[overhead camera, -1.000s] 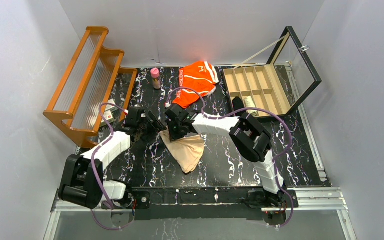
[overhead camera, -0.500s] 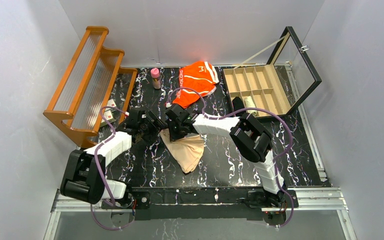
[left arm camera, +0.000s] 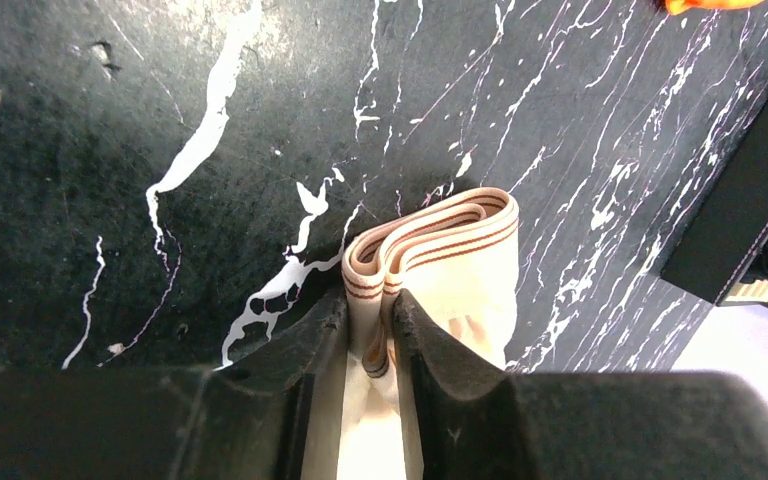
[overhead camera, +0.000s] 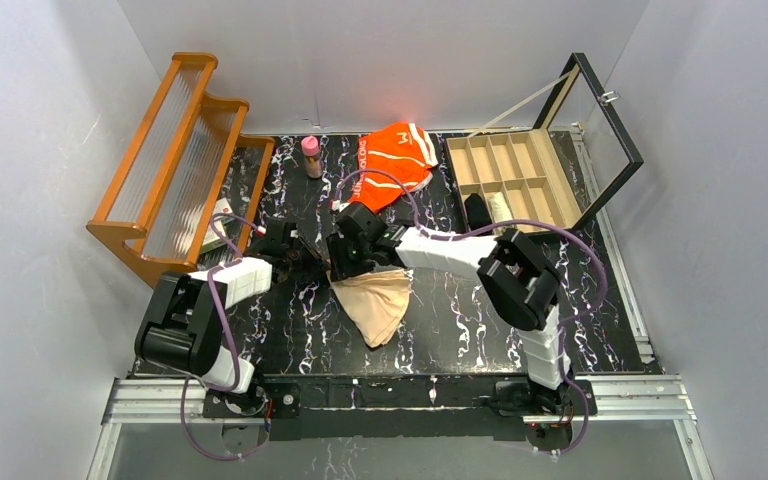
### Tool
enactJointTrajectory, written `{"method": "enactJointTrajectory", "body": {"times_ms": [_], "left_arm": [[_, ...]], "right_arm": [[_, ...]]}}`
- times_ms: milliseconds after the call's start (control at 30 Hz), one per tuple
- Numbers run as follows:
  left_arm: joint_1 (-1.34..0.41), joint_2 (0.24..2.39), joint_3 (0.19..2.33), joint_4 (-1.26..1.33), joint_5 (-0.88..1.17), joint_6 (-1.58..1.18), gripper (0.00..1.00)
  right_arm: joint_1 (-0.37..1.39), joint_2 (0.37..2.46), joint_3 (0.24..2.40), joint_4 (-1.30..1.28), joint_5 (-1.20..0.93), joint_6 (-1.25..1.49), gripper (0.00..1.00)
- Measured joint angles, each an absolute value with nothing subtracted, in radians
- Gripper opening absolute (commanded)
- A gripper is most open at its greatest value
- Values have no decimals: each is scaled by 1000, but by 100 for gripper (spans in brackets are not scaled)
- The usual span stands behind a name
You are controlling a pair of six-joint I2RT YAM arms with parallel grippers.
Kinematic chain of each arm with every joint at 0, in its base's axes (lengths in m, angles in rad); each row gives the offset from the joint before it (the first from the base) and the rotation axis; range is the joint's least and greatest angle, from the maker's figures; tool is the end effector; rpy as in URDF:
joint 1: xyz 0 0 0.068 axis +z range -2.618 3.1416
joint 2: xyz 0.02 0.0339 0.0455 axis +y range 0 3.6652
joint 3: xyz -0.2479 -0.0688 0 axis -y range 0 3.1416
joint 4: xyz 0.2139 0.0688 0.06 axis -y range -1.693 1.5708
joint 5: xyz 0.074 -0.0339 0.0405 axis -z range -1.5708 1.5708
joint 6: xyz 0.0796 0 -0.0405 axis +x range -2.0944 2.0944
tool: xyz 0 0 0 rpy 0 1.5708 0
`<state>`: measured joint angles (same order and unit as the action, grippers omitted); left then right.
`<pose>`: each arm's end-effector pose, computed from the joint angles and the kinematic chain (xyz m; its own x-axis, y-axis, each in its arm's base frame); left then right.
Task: Roll the underwear
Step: Fold the underwear at the center of the board.
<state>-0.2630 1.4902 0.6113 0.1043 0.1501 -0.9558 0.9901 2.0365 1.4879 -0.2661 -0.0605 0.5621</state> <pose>0.2787 -0.0874 0.1274 -0.6839 -0.6522 -0.3269 -0.3438 0.6833 -0.6441 0.2431 0.3792 0.1630 -0.7946 -0.2413 -0.5571 -0.5127 0.7582 0.4029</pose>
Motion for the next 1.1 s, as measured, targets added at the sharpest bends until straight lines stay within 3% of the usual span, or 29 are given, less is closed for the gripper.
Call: {"method": "enactJointTrajectory", "body": {"times_ms": [67, 167, 367, 600, 900, 1100], "left_arm": [[-263, 1493, 616, 102, 150, -945, 19], [-263, 1493, 618, 99, 148, -933, 19], [-263, 1493, 632, 80, 146, -901, 18], [-263, 1497, 638, 74, 152, -881, 18], [-263, 1505, 646, 71, 170, -863, 17], [-263, 1514, 653, 71, 180, -856, 17]], "right_arm": [[988, 2008, 1476, -264, -60, 545, 70], [980, 1910, 1420, -267, -51, 507, 78], [825, 1701, 1248, -244, -146, 417, 82], [678, 1673, 979, -103, -321, 228, 86], [662, 1674, 928, 8, -508, 21, 82], [629, 1697, 931, 33, -581, -76, 67]]}}
